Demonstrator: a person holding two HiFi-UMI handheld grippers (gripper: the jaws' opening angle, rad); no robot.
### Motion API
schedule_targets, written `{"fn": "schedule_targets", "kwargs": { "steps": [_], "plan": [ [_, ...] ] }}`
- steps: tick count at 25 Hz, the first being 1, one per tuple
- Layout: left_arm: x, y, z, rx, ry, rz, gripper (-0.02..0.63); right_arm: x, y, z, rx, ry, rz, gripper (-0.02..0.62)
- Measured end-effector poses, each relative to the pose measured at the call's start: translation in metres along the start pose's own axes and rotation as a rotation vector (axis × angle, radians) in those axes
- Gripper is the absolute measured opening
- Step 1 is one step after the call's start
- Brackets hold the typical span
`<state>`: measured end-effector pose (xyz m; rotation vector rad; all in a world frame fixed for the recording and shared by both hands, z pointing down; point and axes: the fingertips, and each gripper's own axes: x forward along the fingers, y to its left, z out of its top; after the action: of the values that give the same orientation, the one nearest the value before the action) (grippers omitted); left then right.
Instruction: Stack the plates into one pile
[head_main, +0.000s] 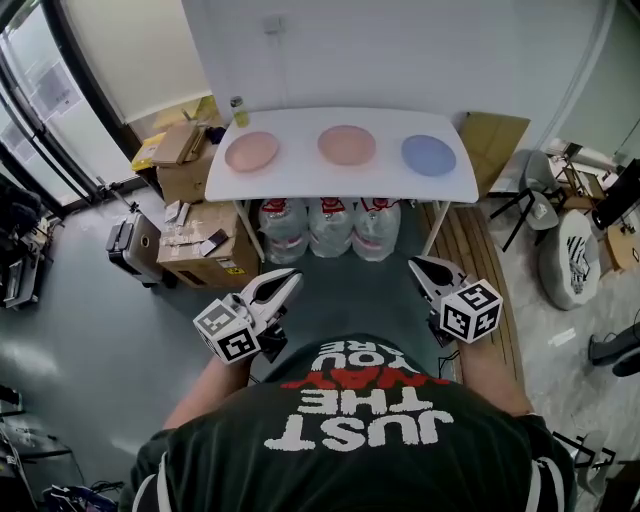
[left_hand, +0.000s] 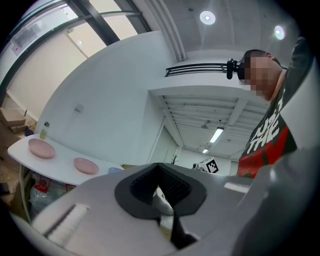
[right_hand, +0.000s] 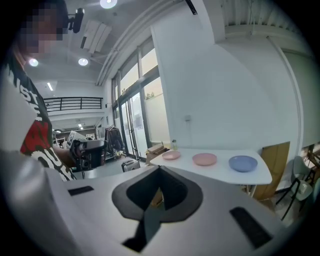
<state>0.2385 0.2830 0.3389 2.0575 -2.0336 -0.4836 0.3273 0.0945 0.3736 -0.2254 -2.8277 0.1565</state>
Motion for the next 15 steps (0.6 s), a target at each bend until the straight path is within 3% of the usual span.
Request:
{"fn": "schedule_targets", "kwargs": {
  "steps": [3,8,12,15],
  "plan": [
    [0.018,0.003,-0.005,-0.017,-0.010,0.005,0.006,0.001,-0.021,-0.010,-0.005,0.027,0.012,0.005],
    [0.037,0.048,-0.011,-0.045,0.015,0.027,0.006,0.039,-0.053,-0.016,0.025,0.046,0.023,0.004],
    [0.058,0.120,-0.009,-0.061,0.027,0.005,0.006,0.105,-0.082,-0.009,0.021,0.043,0.015,0.005],
    [0.081,0.192,0.003,-0.049,0.030,-0.061,0.006,0.170,-0.108,0.008,-0.003,0.024,-0.006,0.005]
  ]
}}
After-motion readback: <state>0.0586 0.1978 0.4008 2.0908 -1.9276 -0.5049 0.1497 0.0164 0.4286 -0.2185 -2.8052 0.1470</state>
